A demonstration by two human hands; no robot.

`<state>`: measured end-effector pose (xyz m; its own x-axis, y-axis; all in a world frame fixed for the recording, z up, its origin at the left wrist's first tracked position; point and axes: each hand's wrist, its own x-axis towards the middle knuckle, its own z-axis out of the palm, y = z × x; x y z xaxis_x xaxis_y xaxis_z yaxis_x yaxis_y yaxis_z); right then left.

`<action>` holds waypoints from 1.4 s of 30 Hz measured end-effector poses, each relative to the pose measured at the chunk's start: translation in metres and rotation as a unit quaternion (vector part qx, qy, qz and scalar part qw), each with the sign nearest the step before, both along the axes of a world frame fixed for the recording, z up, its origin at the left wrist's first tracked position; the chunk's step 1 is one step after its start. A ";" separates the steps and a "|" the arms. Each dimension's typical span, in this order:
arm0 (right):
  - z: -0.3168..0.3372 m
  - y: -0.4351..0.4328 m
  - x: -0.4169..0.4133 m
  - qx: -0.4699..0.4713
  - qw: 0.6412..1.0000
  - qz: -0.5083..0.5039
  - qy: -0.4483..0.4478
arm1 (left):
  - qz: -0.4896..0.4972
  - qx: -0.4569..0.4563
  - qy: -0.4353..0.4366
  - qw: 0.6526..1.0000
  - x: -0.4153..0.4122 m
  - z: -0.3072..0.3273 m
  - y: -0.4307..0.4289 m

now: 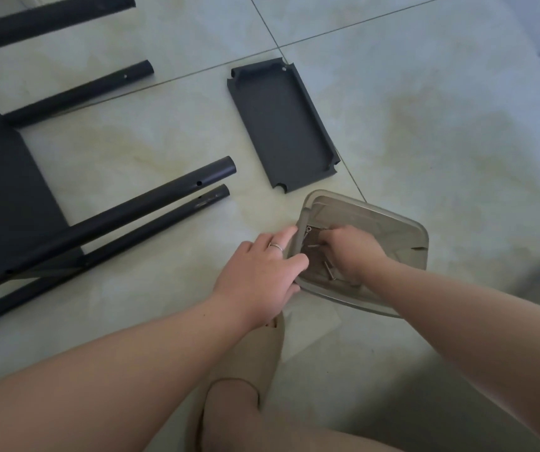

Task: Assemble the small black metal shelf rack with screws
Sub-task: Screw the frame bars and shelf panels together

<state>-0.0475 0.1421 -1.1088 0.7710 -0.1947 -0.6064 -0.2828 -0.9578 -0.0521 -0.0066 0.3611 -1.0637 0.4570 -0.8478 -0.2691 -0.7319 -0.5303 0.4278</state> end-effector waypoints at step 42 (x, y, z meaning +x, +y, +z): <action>0.103 0.299 0.079 0.495 0.855 -0.068 -0.140 | 0.405 -0.055 0.320 0.855 0.123 0.030 0.314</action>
<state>0.0320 0.4410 -1.0055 0.9240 0.2076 -0.3211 -0.2313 -0.3653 -0.9017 0.1159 0.6752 -1.0334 0.6954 -0.3586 -0.6228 0.2593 -0.6830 0.6828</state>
